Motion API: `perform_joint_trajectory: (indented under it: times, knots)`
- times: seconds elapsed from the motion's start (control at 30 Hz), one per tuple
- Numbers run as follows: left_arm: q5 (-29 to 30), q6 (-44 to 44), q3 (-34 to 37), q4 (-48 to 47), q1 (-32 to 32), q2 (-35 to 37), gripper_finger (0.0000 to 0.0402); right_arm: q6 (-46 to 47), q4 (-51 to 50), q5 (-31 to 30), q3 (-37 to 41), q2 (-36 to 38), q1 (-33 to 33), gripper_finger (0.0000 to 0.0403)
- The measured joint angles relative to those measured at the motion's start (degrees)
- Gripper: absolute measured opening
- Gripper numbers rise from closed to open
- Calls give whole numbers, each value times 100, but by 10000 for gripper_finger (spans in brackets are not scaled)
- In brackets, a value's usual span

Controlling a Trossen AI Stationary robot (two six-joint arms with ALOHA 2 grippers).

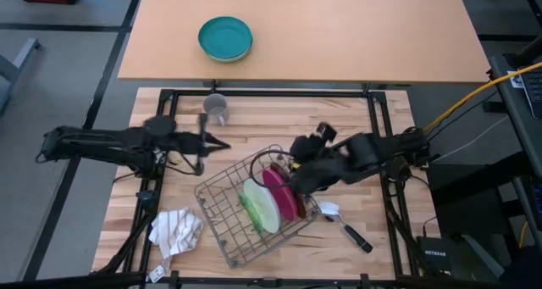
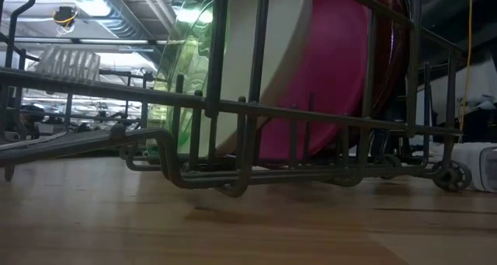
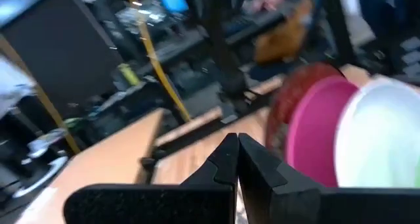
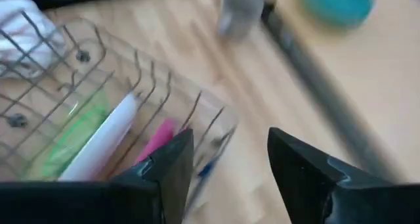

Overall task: Sort dishes
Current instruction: Return to Home Position

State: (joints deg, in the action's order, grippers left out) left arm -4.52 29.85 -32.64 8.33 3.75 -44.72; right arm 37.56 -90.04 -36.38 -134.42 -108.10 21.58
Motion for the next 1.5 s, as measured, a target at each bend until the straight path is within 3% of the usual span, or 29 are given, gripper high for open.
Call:
perform_joint_trajectory:
  times: [0.17,0.37,0.53,0.67,0.87,1.13,1.27,1.5]
  knots:
    - [214,-576,-2,-750,7,1265,1,-1543,-14,-985,104,665,17,198]
    - [226,-1631,-2,-1993,7,2367,1,-3366,-1,-1646,104,1415,76,198]
    - [226,-2191,-2,-2939,7,3045,1,-4218,2,-1759,111,1780,258,198]
    - [227,-2381,25,-3318,7,3594,1,-4409,11,-1701,602,2060,457,198]
    - [223,-2665,466,-3321,7,4469,1,-3607,7,-1859,2501,3041,792,198]
    - [270,-2891,1440,-2720,2,4311,1,-1466,294,-2014,5653,4903,1353,198]
    - [287,-2990,1866,-2093,5,4322,1,-1396,1151,-1991,6912,5745,1682,198]
    - [390,-2988,2107,-1870,7,4322,1,-1905,2529,-1998,8645,7075,2149,198]
